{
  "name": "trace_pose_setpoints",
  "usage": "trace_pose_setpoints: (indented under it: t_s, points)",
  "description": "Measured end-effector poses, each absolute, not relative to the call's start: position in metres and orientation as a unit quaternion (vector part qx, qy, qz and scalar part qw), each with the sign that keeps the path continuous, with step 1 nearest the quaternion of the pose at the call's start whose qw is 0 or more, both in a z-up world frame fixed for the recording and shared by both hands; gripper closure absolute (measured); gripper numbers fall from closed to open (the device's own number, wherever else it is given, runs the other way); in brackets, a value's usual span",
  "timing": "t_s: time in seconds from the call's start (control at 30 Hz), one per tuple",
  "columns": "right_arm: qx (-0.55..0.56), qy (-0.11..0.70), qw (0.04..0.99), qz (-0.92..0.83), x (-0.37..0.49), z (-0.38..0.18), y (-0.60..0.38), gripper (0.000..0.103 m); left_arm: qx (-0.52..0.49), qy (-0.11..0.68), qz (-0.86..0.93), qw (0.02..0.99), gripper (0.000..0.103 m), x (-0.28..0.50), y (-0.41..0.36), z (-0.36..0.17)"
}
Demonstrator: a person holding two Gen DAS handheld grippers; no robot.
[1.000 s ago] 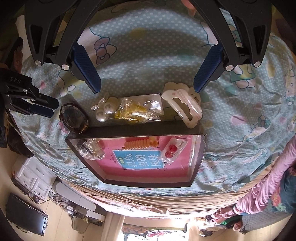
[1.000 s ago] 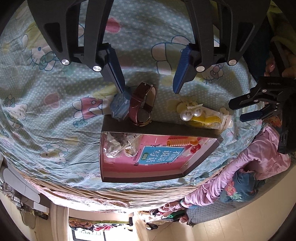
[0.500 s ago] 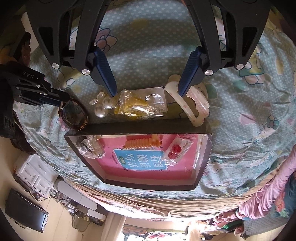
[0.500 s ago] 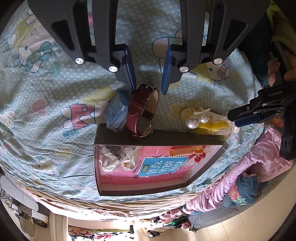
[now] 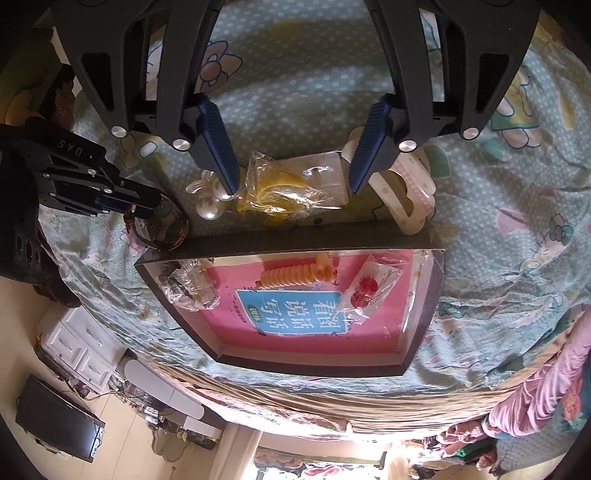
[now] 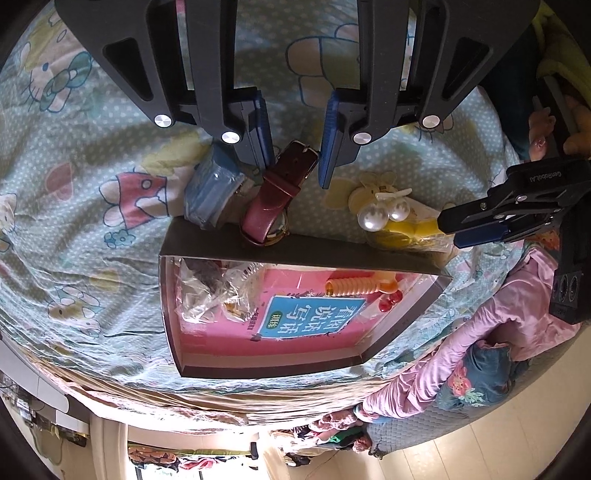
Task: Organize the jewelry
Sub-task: 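Grasp the yellow-clip bag with the left tool while the right tool grasps the brown leather watch, then carry the yellow-clip bag and the watch over into the box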
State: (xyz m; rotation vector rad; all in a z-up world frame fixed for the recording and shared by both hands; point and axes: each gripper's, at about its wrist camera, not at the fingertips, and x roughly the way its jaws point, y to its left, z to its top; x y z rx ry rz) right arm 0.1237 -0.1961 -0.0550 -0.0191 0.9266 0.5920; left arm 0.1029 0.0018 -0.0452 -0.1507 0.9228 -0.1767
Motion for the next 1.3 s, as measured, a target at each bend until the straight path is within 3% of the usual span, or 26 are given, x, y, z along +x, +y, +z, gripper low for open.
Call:
trace_pose_setpoints:
  t_s: [0.5, 0.87, 1.3]
  points:
    - [-0.011, 0.431, 0.852, 0.295, 0.129, -0.054, -0.183, 0.080, -0.083, 0.451, -0.101, 0.883, 0.058, 0.124, -0.001, -0.052]
    - [-0.007, 0.420, 0.859, 0.293, 0.125, -0.049, -0.191, 0.086, -0.084, 0.441, -0.116, 0.886, 0.072, 0.128, -0.008, -0.053]
    - [-0.016, 0.399, 0.865, 0.304, 0.110, -0.027, -0.194, 0.086, -0.068, 0.407, -0.097, 0.906, 0.073, 0.102, -0.004, -0.032]
